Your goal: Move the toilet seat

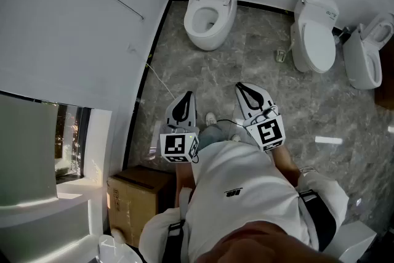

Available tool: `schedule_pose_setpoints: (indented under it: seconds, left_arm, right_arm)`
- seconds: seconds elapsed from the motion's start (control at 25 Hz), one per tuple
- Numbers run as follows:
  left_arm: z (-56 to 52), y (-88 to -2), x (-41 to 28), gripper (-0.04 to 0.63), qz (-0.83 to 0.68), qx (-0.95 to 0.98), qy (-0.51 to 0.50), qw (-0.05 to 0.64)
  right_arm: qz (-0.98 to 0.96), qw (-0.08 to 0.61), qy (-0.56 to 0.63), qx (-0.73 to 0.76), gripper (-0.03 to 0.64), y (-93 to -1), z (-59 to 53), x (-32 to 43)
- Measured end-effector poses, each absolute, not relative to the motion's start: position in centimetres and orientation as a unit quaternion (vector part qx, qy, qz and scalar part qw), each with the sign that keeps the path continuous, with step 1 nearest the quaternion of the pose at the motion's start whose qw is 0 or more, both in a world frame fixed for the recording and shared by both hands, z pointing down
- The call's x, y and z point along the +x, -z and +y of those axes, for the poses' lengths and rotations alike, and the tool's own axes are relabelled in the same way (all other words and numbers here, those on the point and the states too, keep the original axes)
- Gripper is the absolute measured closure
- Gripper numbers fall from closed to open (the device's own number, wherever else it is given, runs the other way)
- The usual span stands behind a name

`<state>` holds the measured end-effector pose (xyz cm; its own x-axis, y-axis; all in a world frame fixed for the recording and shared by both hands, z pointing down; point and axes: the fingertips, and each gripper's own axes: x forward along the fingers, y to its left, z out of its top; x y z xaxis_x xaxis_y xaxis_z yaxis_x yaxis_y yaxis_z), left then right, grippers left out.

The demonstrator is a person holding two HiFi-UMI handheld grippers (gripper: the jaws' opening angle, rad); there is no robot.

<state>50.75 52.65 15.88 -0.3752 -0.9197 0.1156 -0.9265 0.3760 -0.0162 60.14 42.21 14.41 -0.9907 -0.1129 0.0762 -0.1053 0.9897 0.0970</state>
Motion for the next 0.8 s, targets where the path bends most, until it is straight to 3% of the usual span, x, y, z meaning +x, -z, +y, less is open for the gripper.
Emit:
schedule_pose_setpoints:
  seconds: [0.36,0.8]
  left_arm:
    - [51.7,-16.4,48.0,0.563,-0.821,0.568,-0.033,0.046]
    - [48.8,-15.8,38.6,0.563,-0.806,0.590,-0.039,0.032]
  right_arm:
    - [-0.996,0.041,0.032,0.074,0.580,-14.8,42.0,57.3]
    - [-0.992,0.047,0.043,0.105,0.580,-14.4,39.1,48.4]
